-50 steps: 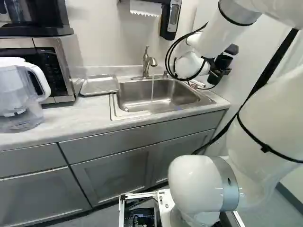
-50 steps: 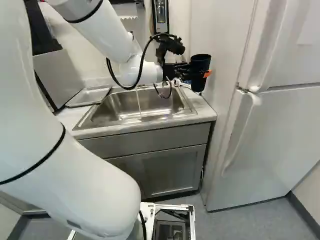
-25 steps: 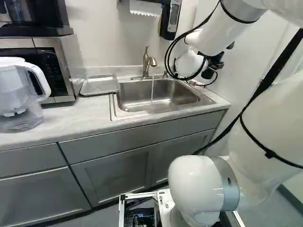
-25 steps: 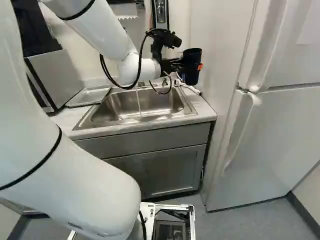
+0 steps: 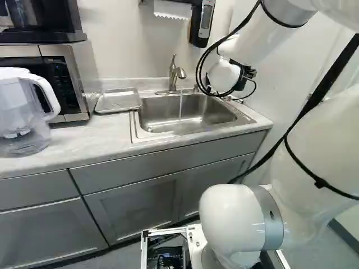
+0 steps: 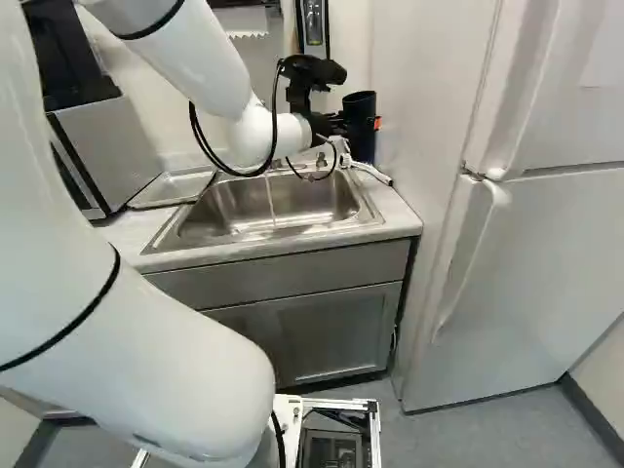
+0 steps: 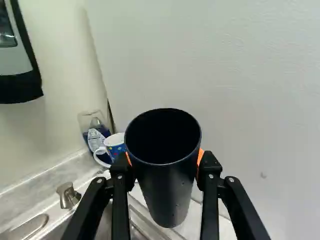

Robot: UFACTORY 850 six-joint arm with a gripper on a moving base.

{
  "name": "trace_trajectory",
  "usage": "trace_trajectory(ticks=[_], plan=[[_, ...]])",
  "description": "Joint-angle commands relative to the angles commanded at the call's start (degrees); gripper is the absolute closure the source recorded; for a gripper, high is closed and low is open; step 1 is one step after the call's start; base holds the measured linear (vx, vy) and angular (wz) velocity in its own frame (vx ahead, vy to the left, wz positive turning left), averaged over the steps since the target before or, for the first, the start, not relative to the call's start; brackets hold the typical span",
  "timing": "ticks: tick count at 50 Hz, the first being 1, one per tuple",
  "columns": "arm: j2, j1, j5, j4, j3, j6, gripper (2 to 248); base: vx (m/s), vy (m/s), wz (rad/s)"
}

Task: Rinse the cup and place it in the tray

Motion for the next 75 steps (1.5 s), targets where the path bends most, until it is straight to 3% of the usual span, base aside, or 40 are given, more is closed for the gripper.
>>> trace_trajectory(ticks=[10,39,75], plan=[[0.1,0.1,-1.7,-4.2,0.1,3.9,124,0.000,0.000,0.000],[0.2,0.4,-6.6,-18.1,0.2,21.1,124,0.000,0.000,0.000],[-0.1,0.4,-12.3,-32.0,0.5,21.1,124,0.000,0.000,0.000]])
